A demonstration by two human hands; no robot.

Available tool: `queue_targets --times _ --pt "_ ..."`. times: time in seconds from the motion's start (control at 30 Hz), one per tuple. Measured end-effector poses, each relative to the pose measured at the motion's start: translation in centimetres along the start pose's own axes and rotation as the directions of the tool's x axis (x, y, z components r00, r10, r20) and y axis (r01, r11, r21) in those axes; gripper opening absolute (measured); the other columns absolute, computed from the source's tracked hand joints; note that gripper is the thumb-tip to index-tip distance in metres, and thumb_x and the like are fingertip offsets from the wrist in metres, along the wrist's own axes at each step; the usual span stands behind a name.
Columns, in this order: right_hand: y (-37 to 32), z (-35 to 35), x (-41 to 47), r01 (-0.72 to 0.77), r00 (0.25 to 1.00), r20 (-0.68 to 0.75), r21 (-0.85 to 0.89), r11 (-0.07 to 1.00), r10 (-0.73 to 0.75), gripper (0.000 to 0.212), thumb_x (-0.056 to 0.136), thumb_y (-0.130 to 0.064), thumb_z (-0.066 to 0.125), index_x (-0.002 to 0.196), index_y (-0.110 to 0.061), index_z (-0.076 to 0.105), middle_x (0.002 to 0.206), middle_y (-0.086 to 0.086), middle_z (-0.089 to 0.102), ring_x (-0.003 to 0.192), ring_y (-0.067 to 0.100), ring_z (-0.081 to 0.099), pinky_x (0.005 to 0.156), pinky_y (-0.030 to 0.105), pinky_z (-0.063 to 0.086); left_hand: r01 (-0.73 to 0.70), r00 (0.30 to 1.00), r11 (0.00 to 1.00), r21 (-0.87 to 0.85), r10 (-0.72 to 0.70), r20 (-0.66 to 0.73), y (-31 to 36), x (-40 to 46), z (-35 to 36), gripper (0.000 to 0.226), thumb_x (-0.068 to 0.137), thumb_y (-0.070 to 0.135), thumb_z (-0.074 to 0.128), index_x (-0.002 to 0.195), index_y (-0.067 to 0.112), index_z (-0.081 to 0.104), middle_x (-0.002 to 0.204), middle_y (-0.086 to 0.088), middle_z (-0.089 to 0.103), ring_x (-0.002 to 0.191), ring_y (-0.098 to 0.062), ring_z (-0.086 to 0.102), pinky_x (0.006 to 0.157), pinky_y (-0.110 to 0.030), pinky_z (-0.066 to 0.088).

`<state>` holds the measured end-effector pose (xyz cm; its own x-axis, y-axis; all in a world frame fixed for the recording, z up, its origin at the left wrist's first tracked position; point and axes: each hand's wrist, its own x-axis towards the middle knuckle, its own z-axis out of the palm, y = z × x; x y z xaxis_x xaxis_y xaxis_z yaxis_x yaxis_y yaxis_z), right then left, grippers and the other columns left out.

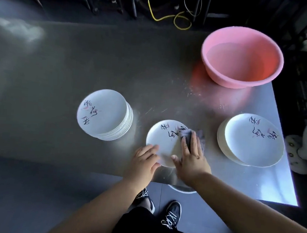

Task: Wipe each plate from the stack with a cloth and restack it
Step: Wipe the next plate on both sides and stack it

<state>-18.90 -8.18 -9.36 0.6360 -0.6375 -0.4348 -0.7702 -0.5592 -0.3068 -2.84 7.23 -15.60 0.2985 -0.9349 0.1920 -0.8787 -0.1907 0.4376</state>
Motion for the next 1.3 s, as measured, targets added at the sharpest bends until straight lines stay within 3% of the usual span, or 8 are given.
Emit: queue_targets --times 0.17,0.3,0.47,0.53,0.67,0.8,1.03,1.3 --pt "0.0 1.1 -1.4 0.005 1.0 0.008 -0.034 0.999 -0.004 0.104 0.084 -0.077 0.002 0.168 -0.017 -0.003 0.17 0.006 -0.031 0.16 0.027 -0.02 0.131 0.042 0.001 -0.034 0.999 0.999 -0.027 0.033 -0.019 -0.5 0.2 -0.2 0.011 0.09 0.031 0.066 0.092 0.023 0.073 0.14 0.003 0.067 0.13 -0.025 0.06 0.103 -0.046 0.052" --pt "1.2 -1.7 3.1 0.021 0.999 -0.048 -0.033 0.999 -0.022 0.083 0.101 -0.068 0.017 0.168 -0.025 -0.004 0.173 0.002 -0.025 0.161 0.024 -0.014 0.131 0.042 0.003 -0.023 0.999 1.0 -0.004 0.023 -0.048 0.1 0.1 -0.2 0.007 0.09 0.033 0.067 0.089 0.028 0.072 0.139 0.005 0.067 0.127 -0.022 0.06 0.1 -0.044 0.051" --pt "0.1 0.6 -1.2 0.012 0.998 -0.066 0.087 0.996 -0.007 0.09 0.096 -0.07 0.021 0.169 -0.019 0.005 0.173 0.004 -0.025 0.162 0.025 -0.007 0.129 0.04 0.014 0.136 0.99 0.987 0.086 -0.138 0.012 3.1 0.2 -0.4 0.023 0.079 0.05 0.074 0.092 0.032 0.068 0.121 0.013 0.062 0.109 -0.019 0.058 0.09 -0.04 0.037" --pt "0.2 1.4 -3.8 0.029 0.999 -0.025 0.089 0.996 -0.027 0.094 0.094 -0.075 0.02 0.169 -0.019 0.005 0.171 -0.001 -0.029 0.162 0.022 -0.007 0.126 0.038 0.022 0.153 0.986 0.984 0.091 -0.158 0.049 4.1 0.7 -0.8 0.037 0.076 0.058 0.073 0.102 0.033 0.068 0.12 0.013 0.057 0.113 -0.02 0.056 0.092 -0.039 0.034" --pt "1.6 -0.1 -1.8 0.071 0.997 -0.016 0.042 0.997 -0.07 0.085 0.102 -0.064 0.038 0.168 -0.022 0.004 0.172 -0.006 -0.027 0.163 0.02 0.001 0.126 0.039 0.026 0.162 0.975 0.973 0.165 -0.184 0.123 2.3 1.7 -2.4 0.07 0.081 0.075 0.052 0.134 0.03 0.059 0.159 0.01 0.04 0.149 -0.02 0.032 0.111 -0.047 0.027" --pt "2.1 -2.4 3.3 0.102 0.994 -0.031 0.0 0.995 -0.102 0.081 0.104 -0.064 0.034 0.168 -0.026 0.003 0.173 -0.008 -0.024 0.162 0.022 0.004 0.125 0.045 0.029 0.064 0.99 0.973 0.22 -0.089 0.109 -1.4 1.4 -2.8 0.05 0.093 0.054 0.051 0.133 0.028 0.066 0.152 0.011 0.052 0.151 -0.018 0.036 0.116 -0.054 0.031" --pt "-0.3 2.0 -3.3 0.005 0.999 -0.04 0.027 1.0 -0.004 0.091 0.103 -0.062 0.039 0.168 -0.012 -0.002 0.17 0.006 -0.031 0.161 0.027 -0.014 0.132 0.041 0.001 -0.002 1.0 0.983 0.181 0.007 -0.027 -1.4 0.8 -1.3 0.044 0.082 0.033 0.082 0.122 0.017 0.071 0.137 0.002 0.061 0.138 -0.025 0.052 0.111 -0.045 0.033" --pt "0.8 -0.9 2.4 -0.004 0.998 -0.058 0.045 0.999 0.007 0.082 0.105 -0.062 0.025 0.168 -0.016 -0.001 0.172 0.006 -0.026 0.162 0.029 -0.007 0.131 0.041 0.002 0.034 0.999 0.979 0.202 -0.025 -0.046 0.5 0.8 -1.8 0.038 0.086 0.048 0.07 0.114 0.023 0.074 0.126 0.002 0.066 0.131 -0.028 0.055 0.105 -0.046 0.041"
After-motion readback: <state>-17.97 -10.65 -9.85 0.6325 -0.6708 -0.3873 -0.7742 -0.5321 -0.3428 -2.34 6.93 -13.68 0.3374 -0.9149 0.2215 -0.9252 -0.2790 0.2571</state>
